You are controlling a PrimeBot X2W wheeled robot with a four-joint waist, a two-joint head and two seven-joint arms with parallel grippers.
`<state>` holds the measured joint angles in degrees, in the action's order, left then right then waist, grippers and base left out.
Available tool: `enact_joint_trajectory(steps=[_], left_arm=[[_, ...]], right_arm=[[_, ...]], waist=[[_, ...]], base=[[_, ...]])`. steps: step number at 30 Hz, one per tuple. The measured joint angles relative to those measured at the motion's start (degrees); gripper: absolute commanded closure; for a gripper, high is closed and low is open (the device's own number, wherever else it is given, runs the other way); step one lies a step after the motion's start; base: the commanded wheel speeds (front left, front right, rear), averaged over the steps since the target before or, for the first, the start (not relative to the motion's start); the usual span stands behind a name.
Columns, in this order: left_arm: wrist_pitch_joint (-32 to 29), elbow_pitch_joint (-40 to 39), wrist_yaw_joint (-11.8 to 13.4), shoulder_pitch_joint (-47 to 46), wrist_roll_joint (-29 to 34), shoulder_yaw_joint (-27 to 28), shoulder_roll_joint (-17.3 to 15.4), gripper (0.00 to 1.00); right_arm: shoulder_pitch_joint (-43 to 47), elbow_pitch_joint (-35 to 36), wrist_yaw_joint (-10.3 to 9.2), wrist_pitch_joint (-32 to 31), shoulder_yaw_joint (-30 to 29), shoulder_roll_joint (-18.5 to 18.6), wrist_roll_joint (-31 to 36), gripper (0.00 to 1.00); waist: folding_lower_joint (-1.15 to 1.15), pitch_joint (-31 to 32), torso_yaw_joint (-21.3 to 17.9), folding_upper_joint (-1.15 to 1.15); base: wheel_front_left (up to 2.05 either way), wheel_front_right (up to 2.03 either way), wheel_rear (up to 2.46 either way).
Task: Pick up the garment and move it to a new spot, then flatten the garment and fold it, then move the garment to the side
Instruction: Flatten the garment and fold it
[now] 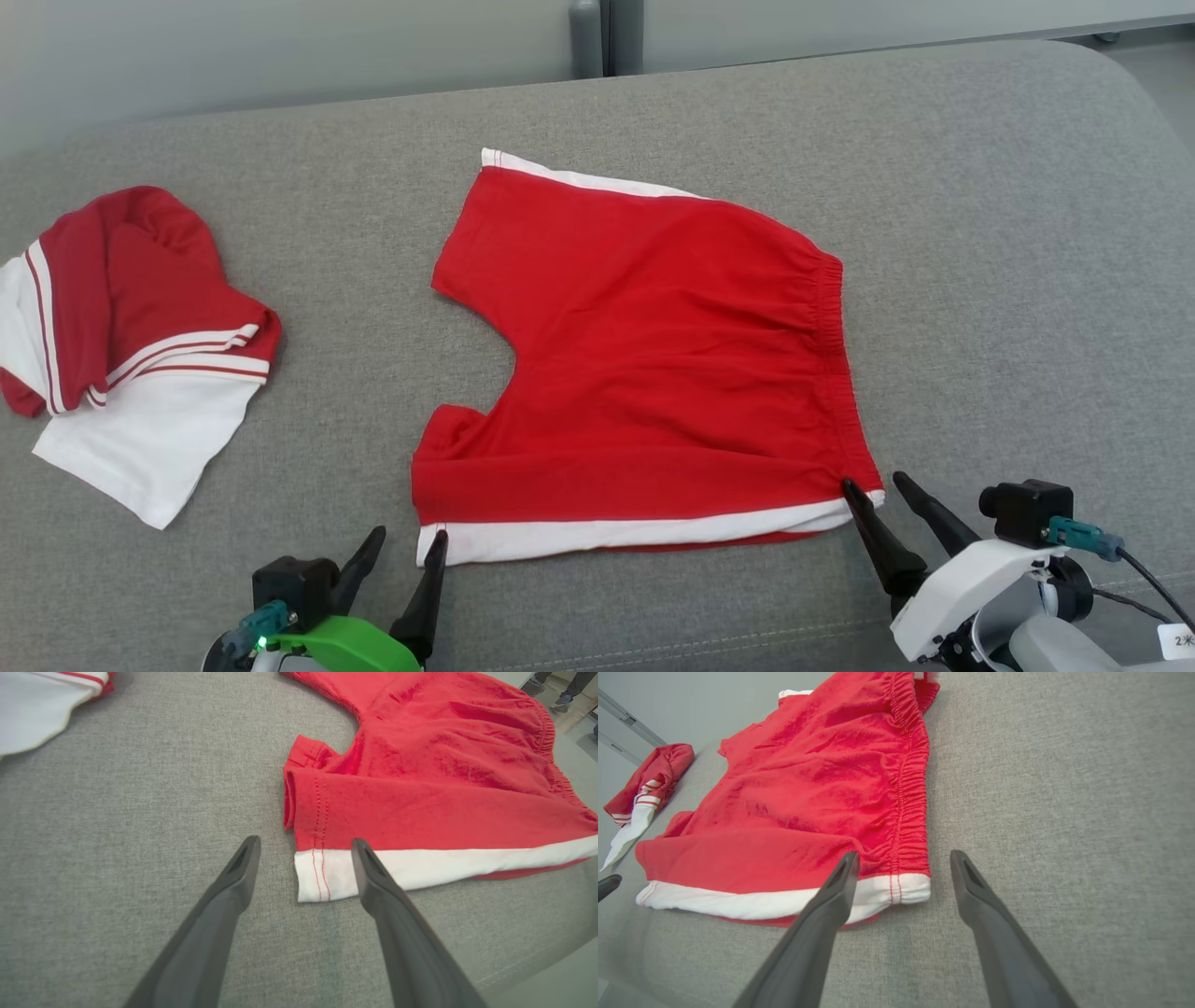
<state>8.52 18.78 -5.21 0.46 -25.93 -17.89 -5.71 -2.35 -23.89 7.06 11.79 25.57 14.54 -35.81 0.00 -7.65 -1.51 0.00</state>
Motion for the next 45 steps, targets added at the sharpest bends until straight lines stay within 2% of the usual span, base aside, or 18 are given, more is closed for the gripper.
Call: enact_joint_trajectory(steps=[7,16,17,18,19,20,21,22,23,24,25,37,45], left_arm=[[-1.72,1.89,-0.41,-1.81,0.15,-1.43,0.31,0.00],[-3.31,4.99,-0.66,-3.54,0.99,-2.52,0.54,0.00],[-3.54,5.12,-0.67,-3.70,0.99,-2.60,0.54,0.04],[-3.60,5.24,-0.76,-3.85,0.99,-2.68,0.54,0.16],[-3.65,5.37,-0.77,-4.02,0.99,-2.75,0.55,0.40],[-3.71,5.52,-0.78,-4.11,0.98,-2.81,0.55,0.61],[-3.77,5.73,-0.81,-4.21,0.97,-2.86,0.56,0.78],[-3.77,5.98,-0.81,-4.33,0.97,-2.89,0.56,1.00],[-3.77,6.17,-0.81,-4.42,0.93,-2.89,0.56,1.00],[-3.78,6.38,-0.83,-4.56,0.86,-2.92,0.57,1.00],[-3.79,6.53,-0.87,-4.74,0.80,-3.03,0.59,1.00],[-3.42,6.14,-1.34,-5.13,-0.82,-2.87,0.38,1.00],[-2.87,3.04,-1.41,-4.72,-2.13,-2.59,-1.12,1.00]], right_arm=[[-2.94,-2.08,0.00,-0.32,1.70,-0.15,-0.66,0.00],[-4.89,-3.19,0.00,-1.27,7.24,-0.19,-3.36,0.00],[-5.23,-3.35,0.00,-1.27,7.69,-0.14,-3.63,0.00],[-5.53,-3.44,0.00,-1.27,8.02,-0.10,-3.70,0.00],[-5.73,-3.53,0.00,-1.27,8.28,-0.09,-3.96,0.00],[-5.81,-3.66,0.00,-1.26,8.47,-0.08,-4.30,0.11],[-5.88,-3.82,0.00,-1.25,8.67,-0.02,-4.72,0.38],[-5.99,-3.98,0.00,-1.25,8.84,0.03,-5.16,0.53],[-6.15,-4.14,0.00,-1.25,9.04,0.12,-5.52,0.67],[-6.39,-4.33,0.00,-1.25,9.33,0.20,-5.78,0.88],[-6.60,-4.39,0.00,-1.24,9.60,0.32,-6.01,1.00],[-7.57,-4.04,0.01,-0.04,10.81,1.90,-10.42,1.00],[-7.05,-1.53,0.00,0.10,14.39,3.96,-14.04,1.00]], waist=[[0.00,-1.46,0.43,0.00],[0.00,-2.18,0.63,0.00],[0.00,-2.22,0.61,0.00],[0.00,-2.25,0.59,0.00],[0.00,-2.28,0.58,0.00],[0.00,-2.29,0.57,0.00],[0.00,-2.30,0.56,0.00],[0.00,-2.29,0.56,0.00],[0.00,-2.29,0.57,0.00],[0.00,-2.27,0.58,0.00],[0.00,-2.25,0.58,0.00],[0.00,-1.48,0.62,0.00],[0.00,-0.62,0.50,0.00]], base=[[0.00,0.00,0.00],[0.00,0.00,0.00],[0.00,0.00,0.00],[0.00,0.00,0.00],[0.00,0.00,0.00],[0.00,0.00,0.00],[0.00,0.00,0.00],[0.00,0.00,0.00],[0.00,0.00,0.00],[0.00,0.00,0.00],[0.00,0.00,0.00],[0.00,0.00,0.00],[0.00,0.00,0.00]])
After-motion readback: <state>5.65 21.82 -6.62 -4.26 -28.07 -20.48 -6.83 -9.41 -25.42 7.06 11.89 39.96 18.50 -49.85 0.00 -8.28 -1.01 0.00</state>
